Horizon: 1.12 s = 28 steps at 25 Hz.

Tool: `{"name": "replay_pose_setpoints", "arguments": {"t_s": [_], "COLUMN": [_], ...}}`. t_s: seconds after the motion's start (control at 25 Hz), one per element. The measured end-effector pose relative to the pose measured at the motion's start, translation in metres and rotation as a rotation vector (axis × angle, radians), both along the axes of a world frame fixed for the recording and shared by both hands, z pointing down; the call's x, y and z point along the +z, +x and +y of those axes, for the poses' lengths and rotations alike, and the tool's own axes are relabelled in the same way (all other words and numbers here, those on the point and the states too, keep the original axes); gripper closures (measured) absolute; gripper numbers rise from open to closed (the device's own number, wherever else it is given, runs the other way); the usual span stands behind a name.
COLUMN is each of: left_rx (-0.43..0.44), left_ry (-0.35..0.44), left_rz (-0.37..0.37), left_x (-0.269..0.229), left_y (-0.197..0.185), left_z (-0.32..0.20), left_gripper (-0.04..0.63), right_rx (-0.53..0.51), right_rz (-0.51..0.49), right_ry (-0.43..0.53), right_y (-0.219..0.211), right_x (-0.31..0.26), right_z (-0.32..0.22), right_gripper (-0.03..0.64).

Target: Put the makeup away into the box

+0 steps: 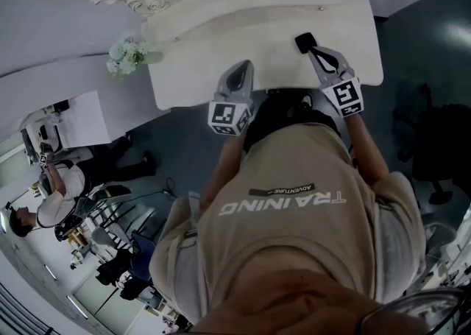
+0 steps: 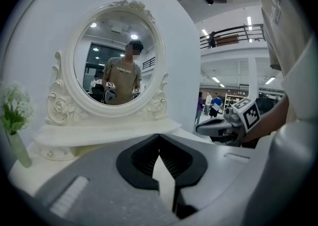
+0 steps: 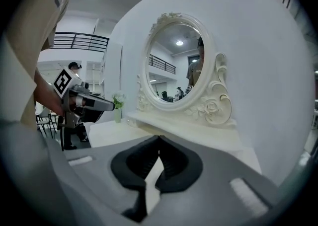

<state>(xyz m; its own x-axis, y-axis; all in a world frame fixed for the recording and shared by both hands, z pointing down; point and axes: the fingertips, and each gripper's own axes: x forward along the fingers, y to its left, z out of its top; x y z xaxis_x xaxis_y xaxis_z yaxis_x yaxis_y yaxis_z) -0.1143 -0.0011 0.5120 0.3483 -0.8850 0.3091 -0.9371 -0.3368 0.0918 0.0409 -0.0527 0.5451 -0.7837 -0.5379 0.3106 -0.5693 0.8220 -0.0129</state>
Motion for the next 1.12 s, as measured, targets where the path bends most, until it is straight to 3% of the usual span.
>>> {"name": "replay_pose_setpoints", "arguments": {"t_s": [0.28, 0.48, 0.72, 0.92, 1.12], "left_rx": [0.107, 0.188, 0.285, 0.328, 0.316], "left_ry": [0.016, 0.048, -0.008, -0.020, -0.057], "left_rz": [0.024, -0.013, 0.064, 0.083, 0.067], "left_x": [0.014, 0.019, 0.038, 0.044, 0.053], "left_y": [-0.012, -0.032, -0.027, -0.024, -0.022], "left_z": [-0.048, -0.093, -0.125, -0.146, -0.155], "left_gripper": [0.588, 0.588, 0.588, 0.588, 0.588], "right_rx": [0.109, 0.298, 0.485, 0.531, 0.490], "right_rz": [0.042, -0.024, 0.029, 0.067, 0.100], "right_ry": [-0.005, -0.119, -0.139, -0.152, -0.258], "right_y": [-0.011, -0.009, 0.008, 0.012, 0.015], "right_x": [-0.003, -0.002, 0.009, 0.019, 0.067], "right_z": [-0.026, -0.062, -0.098, -0.118, -0.132], "right_gripper": [0.614, 0.614, 0.614, 0.614, 0.614]}}
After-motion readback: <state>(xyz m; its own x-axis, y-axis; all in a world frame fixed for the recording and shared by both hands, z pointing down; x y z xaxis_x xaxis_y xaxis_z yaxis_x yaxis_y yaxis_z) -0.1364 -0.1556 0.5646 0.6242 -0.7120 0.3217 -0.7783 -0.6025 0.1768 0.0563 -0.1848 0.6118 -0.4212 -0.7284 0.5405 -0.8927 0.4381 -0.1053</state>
